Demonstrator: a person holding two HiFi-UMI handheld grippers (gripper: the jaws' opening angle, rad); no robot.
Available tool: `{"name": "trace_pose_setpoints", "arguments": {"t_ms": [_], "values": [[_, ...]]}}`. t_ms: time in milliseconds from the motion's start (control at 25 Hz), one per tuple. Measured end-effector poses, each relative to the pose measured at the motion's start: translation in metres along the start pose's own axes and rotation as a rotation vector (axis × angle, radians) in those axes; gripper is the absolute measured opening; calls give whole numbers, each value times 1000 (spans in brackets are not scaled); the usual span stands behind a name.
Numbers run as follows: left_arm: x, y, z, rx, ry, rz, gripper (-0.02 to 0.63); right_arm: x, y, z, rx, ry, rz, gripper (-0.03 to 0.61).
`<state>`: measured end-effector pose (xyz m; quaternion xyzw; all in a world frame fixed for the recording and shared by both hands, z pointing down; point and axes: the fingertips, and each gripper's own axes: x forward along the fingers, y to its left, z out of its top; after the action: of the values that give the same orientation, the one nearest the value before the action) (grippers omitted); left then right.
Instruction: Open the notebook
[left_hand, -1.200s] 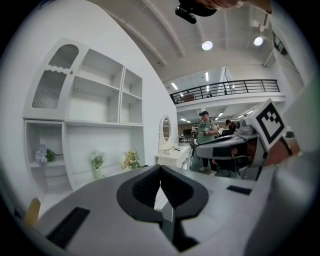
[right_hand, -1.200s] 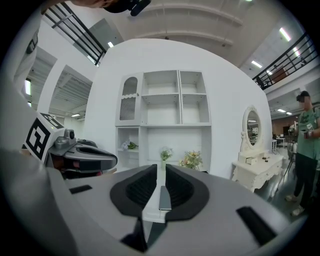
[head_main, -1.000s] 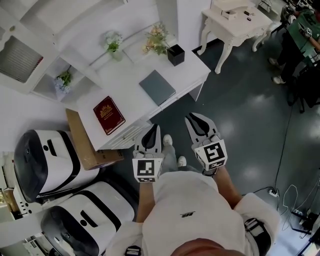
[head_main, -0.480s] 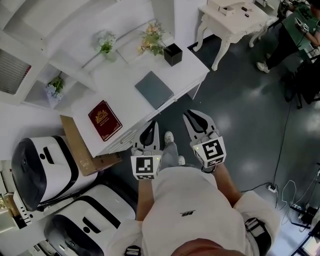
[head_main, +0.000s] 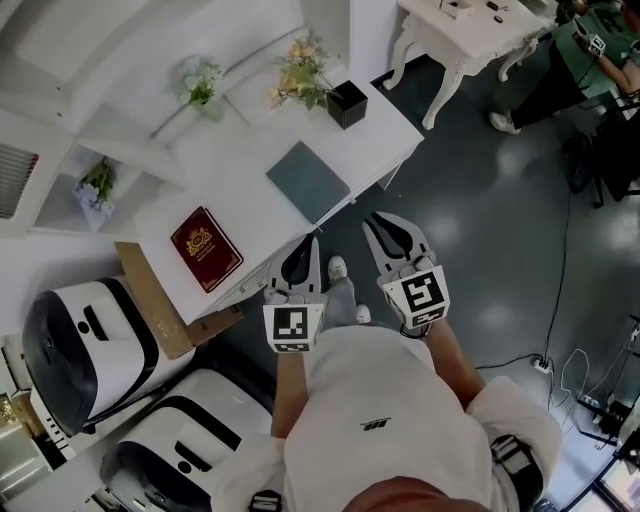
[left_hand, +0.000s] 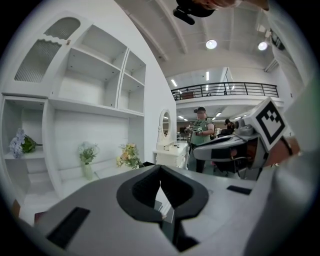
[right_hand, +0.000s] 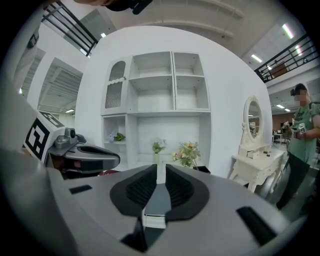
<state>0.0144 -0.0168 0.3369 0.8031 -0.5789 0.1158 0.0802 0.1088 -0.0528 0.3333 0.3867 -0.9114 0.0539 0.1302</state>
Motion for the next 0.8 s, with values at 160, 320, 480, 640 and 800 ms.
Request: {"name": "trace_pose_setpoints", "arguments": {"t_ms": [160,320,480,640,800], "values": [[19,9,-6,-7,17,-21,0,20,-8,-7,7,27,-9,37],[37,18,-13,-13,35,-40,0,39,-15,-14,14,55,-15,37],[55,26,-22,-25,54,-62,0,58,-21,-25,26,85,-17,37],[71,34,-32,-32,75,-80,0,75,-26,-38,40,116,-18,37],[87,42,-41,-44,96,-100,0,91,-32,-50,48,149,-25,37]]}}
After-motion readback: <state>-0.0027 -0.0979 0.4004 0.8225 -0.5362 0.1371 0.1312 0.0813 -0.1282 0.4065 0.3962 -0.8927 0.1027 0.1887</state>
